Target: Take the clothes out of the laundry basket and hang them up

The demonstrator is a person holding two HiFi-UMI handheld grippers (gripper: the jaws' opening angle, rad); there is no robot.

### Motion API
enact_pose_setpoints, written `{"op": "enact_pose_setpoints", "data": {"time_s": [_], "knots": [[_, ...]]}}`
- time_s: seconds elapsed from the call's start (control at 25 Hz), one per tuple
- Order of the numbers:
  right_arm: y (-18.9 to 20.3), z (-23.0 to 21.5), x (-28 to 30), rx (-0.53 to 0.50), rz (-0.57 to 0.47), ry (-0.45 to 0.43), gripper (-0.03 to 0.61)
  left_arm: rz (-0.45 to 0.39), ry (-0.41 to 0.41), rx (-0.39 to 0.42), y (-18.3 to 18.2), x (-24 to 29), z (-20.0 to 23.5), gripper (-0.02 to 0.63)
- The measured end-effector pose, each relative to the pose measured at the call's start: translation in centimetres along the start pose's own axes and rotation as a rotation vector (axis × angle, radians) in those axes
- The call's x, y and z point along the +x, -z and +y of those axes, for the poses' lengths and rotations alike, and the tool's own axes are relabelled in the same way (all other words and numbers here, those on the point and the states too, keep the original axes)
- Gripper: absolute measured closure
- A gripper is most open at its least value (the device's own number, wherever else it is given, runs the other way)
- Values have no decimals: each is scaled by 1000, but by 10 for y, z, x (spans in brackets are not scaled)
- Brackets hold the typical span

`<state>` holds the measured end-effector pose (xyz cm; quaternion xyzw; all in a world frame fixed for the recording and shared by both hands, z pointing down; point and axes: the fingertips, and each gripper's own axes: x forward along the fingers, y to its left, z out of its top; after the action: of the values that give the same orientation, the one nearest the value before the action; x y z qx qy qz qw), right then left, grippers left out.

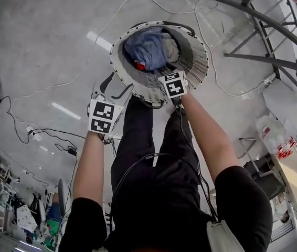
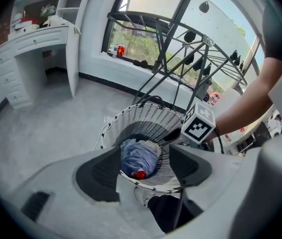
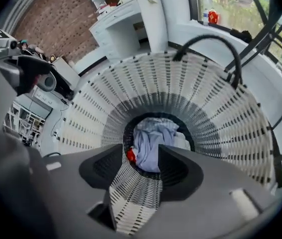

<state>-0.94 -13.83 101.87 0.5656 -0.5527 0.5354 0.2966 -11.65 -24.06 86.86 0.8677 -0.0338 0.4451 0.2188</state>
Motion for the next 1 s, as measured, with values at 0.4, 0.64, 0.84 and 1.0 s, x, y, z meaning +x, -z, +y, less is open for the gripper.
{"op": "enact_pose_setpoints", "data": {"time_s": [0.4,0.64,0.84,1.0], "knots": [[41,-38,133,40,103,57,353,-6,29,-48,42,50,41,302],[50,-25,182,53,119,23,380,1,42,-44,59,50,47,301],[55,-2,211,-34,162,-15,407,3,46,-53,70,50,52,301],[60,1,228,-72,202,14,412,1,49,-59,75,50,57,298]]}}
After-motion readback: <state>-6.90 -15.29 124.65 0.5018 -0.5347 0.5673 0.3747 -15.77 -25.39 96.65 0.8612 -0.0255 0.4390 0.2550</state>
